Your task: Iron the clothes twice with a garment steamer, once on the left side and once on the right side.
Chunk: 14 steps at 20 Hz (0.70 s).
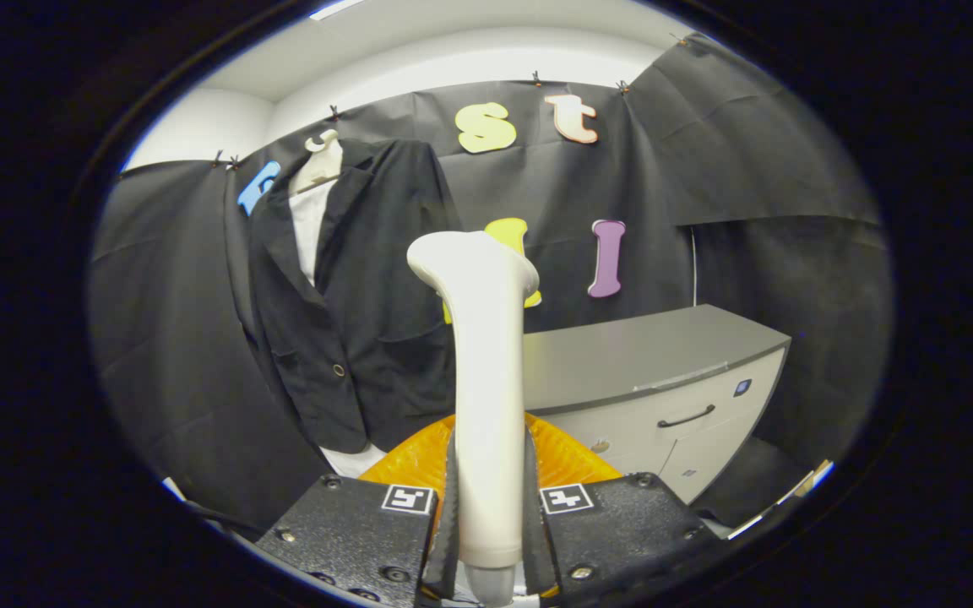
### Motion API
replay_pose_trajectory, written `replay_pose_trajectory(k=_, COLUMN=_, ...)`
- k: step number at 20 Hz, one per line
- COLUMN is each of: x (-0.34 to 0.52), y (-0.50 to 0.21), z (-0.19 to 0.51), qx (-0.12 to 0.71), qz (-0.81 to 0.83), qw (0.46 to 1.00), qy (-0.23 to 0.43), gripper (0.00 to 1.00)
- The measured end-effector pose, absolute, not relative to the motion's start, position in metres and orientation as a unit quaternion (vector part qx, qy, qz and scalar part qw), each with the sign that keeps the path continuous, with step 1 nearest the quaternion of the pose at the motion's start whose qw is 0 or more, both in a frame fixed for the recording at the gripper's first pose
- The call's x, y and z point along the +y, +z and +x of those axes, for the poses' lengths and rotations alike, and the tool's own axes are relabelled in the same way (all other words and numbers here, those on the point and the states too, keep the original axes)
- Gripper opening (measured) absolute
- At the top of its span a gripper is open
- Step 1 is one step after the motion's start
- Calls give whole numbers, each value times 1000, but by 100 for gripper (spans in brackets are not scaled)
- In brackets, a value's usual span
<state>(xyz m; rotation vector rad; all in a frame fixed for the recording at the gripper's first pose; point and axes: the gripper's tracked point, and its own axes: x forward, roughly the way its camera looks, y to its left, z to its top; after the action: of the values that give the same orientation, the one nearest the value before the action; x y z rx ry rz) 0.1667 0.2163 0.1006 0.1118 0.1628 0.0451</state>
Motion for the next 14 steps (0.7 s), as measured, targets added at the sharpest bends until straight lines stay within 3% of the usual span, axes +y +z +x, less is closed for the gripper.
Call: replay_pose_trajectory(k=14, x=270, y=217, z=212, qx=-52, qz=65, qw=994, qy=76, gripper=33)
